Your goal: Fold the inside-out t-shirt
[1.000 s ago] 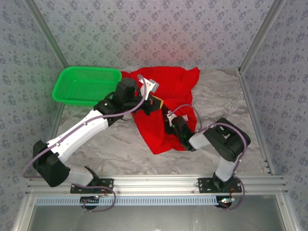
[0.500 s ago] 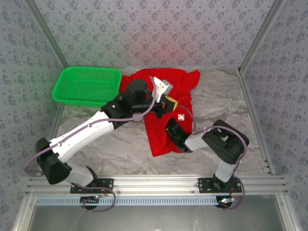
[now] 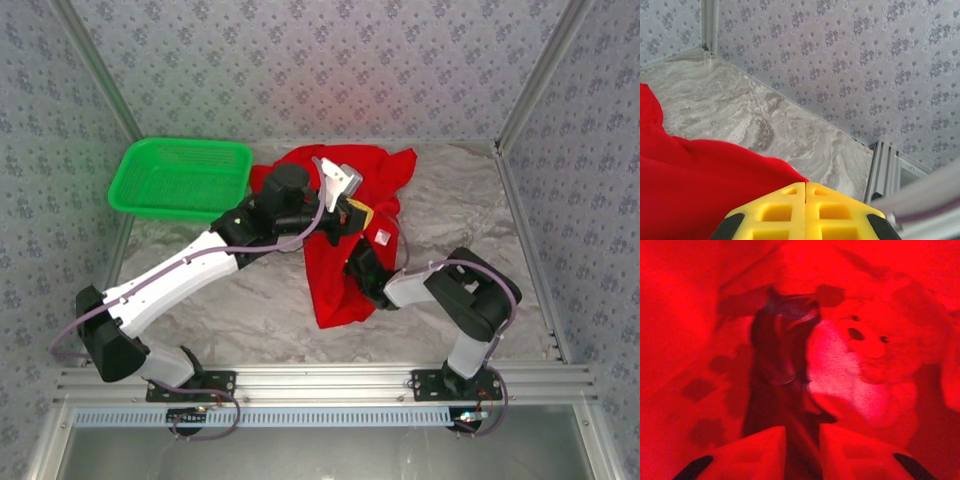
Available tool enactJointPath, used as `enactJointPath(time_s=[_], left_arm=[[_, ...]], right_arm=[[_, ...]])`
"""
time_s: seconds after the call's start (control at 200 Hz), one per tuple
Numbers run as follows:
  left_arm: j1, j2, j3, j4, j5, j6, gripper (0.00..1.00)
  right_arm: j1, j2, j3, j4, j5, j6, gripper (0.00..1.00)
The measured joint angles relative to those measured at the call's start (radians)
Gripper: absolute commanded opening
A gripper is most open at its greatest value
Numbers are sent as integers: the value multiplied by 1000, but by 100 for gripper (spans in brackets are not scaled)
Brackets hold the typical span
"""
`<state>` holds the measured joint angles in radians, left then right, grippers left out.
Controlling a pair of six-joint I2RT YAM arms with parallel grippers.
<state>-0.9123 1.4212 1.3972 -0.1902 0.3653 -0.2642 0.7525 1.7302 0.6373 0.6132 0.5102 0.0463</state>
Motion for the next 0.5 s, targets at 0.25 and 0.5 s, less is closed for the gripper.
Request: enactJointPath(time_s=[0.25, 0.5], left_arm=[[-3, -16, -25, 67, 115, -27, 0], [-39, 37, 102, 67, 148, -33, 0]], right_arm=[[-84, -8, 60, -60, -19, 82, 27], [-89, 80, 158, -68, -67, 136, 30]])
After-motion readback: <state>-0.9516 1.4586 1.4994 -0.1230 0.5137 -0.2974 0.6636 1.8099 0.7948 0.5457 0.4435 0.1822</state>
